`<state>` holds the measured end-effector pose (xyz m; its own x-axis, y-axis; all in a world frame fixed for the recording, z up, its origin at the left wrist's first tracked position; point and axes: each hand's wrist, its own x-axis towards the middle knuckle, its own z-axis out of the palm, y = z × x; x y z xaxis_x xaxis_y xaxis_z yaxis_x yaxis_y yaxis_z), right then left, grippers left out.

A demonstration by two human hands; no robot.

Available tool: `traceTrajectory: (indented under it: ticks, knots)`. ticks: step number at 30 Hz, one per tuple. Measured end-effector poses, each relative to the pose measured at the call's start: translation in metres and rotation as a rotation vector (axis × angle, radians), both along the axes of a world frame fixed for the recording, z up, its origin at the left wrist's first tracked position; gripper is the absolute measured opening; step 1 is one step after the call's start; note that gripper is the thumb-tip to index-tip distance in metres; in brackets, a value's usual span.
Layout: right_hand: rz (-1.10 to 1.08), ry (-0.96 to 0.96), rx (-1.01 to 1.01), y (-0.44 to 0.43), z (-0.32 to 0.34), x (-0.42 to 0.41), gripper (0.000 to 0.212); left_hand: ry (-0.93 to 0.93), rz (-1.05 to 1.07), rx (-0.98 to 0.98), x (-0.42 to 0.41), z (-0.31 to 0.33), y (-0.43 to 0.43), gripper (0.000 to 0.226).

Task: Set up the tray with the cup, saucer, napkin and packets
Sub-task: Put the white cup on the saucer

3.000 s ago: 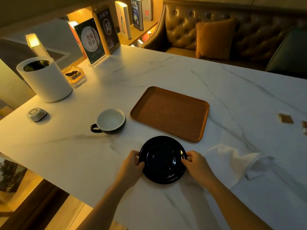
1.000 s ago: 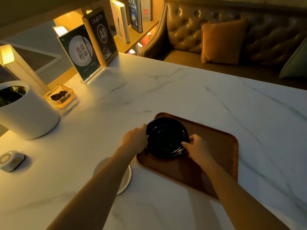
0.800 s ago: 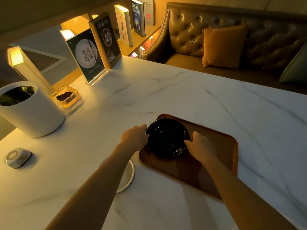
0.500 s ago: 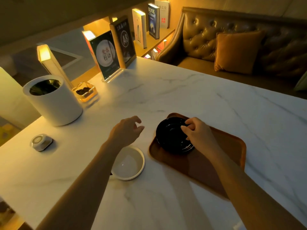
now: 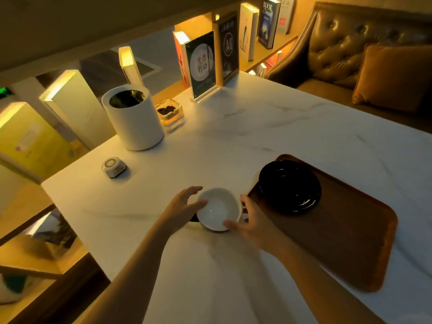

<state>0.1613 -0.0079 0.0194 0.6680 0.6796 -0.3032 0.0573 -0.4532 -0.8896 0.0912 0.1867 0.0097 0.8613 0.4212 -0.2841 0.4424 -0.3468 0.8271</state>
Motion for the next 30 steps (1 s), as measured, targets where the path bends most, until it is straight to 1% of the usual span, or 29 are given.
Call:
traceTrajectory:
  ticks: [2,3,5,7,11,14,16,18,20,23,26,28,30]
  knots:
    - [0.004,-0.032,0.033,0.003,-0.001,-0.007,0.079,-0.029,-0.006,-0.148,-0.006,-0.004,-0.005,0.039]
    - [-0.004,-0.056,0.038,0.004,-0.002,-0.009,0.083,-0.048,-0.004,-0.203,-0.009,-0.005,-0.008,0.034]
    - [-0.012,-0.102,0.016,0.005,-0.008,-0.011,0.097,-0.067,0.011,-0.236,-0.011,-0.007,-0.014,0.028]
    - [-0.025,-0.109,0.011,0.006,-0.013,-0.012,0.101,-0.093,0.036,-0.25,-0.013,-0.008,-0.017,0.027]
    - [-0.068,-0.096,0.023,0.012,-0.019,-0.017,0.096,-0.132,0.062,-0.278,-0.014,-0.004,-0.022,0.023]
    - [-0.128,-0.012,0.067,0.013,-0.022,-0.017,0.076,-0.17,0.1,-0.338,-0.017,0.0,-0.025,0.019]
    - [-0.104,-0.04,0.088,0.008,-0.019,-0.016,0.081,-0.18,0.125,-0.381,-0.02,0.005,-0.028,0.017]
    - [-0.099,-0.026,0.16,-0.001,-0.014,-0.013,0.08,-0.188,0.162,-0.432,-0.023,0.012,-0.031,0.018]
    - [-0.081,-0.014,0.21,-0.013,-0.007,-0.007,0.087,-0.186,0.161,-0.435,-0.024,0.021,-0.034,0.022]
    - [-0.013,0.023,0.218,-0.034,0.016,0.005,0.094,-0.213,0.138,-0.476,-0.02,0.037,-0.04,0.024]
    - [0.009,0.007,0.193,-0.053,0.042,0.016,0.099,-0.288,0.121,-0.529,-0.016,0.052,-0.049,0.027]
    - [0.032,-0.004,0.194,-0.066,0.059,0.022,0.101,-0.319,0.107,-0.594,-0.013,0.059,-0.057,0.037]
    - [0.058,-0.012,0.208,-0.078,0.071,0.026,0.101,-0.32,0.066,-0.711,-0.012,0.065,-0.068,0.04]
